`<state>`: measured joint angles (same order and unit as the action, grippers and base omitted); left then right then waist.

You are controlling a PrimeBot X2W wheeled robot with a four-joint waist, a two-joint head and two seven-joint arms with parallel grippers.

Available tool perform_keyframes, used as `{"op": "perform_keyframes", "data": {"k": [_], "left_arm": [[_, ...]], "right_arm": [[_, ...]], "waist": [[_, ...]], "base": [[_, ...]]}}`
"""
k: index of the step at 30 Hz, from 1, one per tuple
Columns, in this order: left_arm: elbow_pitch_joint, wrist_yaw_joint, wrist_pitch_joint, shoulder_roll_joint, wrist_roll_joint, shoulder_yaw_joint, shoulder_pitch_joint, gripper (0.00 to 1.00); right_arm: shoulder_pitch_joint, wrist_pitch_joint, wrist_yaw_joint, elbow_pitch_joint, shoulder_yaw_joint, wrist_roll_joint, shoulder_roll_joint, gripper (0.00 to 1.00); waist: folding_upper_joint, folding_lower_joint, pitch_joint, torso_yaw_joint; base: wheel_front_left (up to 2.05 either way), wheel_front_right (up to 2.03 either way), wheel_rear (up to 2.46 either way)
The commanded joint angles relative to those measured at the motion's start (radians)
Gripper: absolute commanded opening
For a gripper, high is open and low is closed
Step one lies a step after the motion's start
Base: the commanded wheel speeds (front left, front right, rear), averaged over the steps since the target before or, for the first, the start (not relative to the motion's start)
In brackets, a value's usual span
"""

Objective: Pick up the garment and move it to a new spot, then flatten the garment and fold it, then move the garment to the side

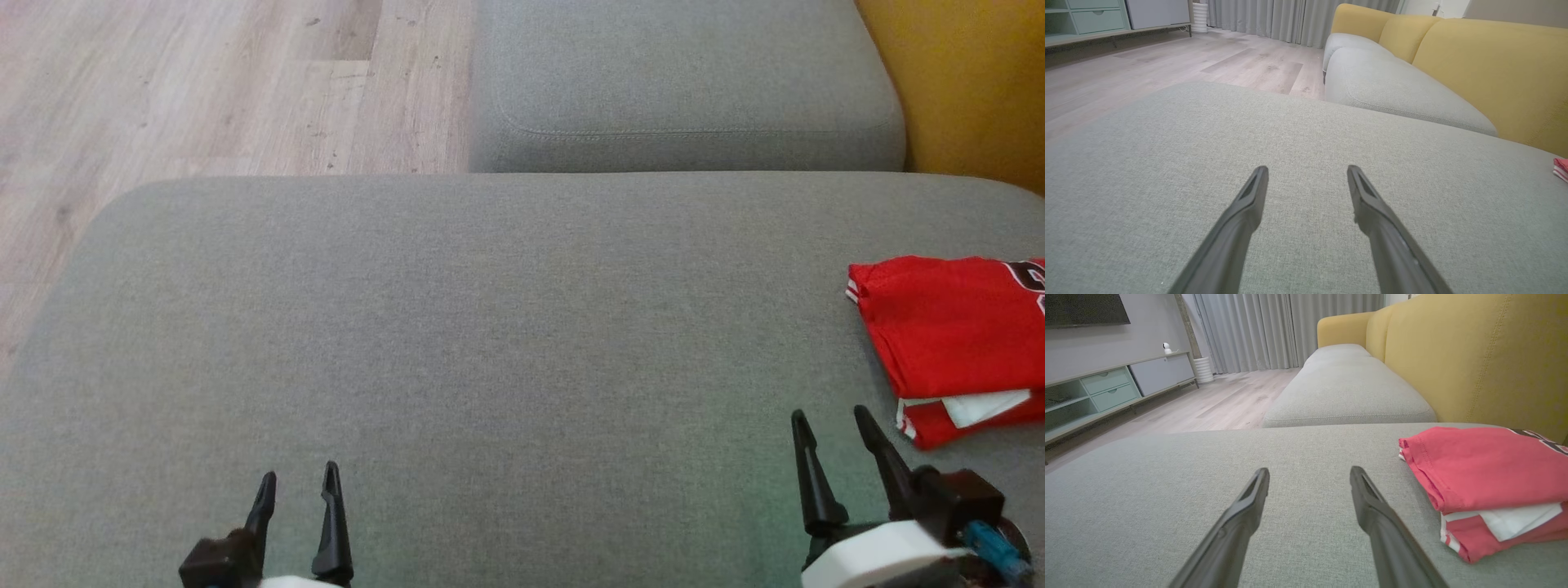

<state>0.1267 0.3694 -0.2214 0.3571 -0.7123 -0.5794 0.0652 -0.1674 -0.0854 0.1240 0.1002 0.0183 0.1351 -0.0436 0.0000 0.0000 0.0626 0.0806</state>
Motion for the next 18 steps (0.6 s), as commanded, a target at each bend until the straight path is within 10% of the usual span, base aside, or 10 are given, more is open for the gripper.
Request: {"op": "perform_keyframes", "data": {"k": [1, 11, 12, 18], "left_arm": [[-0.025, -0.001, -0.009, 0.008, 0.000, 0.037, -0.039, 1.00], [-0.028, -0.003, -0.011, 0.005, 0.000, 0.029, -0.038, 1.00], [-0.001, -0.001, 0.000, -0.001, -0.001, -0.003, 0.000, 0.00], [0.045, -0.009, 0.006, -0.021, -0.019, 0.003, 0.015, 0.00]], "right_arm": [[0.029, -0.011, 0.007, -0.029, 0.025, 0.009, -0.007, 1.00], [0.029, -0.010, 0.007, -0.024, 0.029, 0.011, -0.007, 1.00], [-0.002, 0.000, 0.000, 0.006, 0.005, 0.006, 0.000, 0.00], [-0.012, 0.003, -0.001, 0.065, 0.007, 0.036, -0.001, 0.00]], "waist": [[0.0000, 0.0000, -0.001, 0.000], [0.0000, 0.0000, -0.003, -0.003], [0.0000, 0.0000, -0.004, -0.003], [0.0000, 0.0000, -0.005, -0.005]], "base": [[0.00, 0.00, 0.00], [0.00, 0.00, 0.00], [0.00, 0.00, 0.00], [0.00, 0.00, 0.00]]}}
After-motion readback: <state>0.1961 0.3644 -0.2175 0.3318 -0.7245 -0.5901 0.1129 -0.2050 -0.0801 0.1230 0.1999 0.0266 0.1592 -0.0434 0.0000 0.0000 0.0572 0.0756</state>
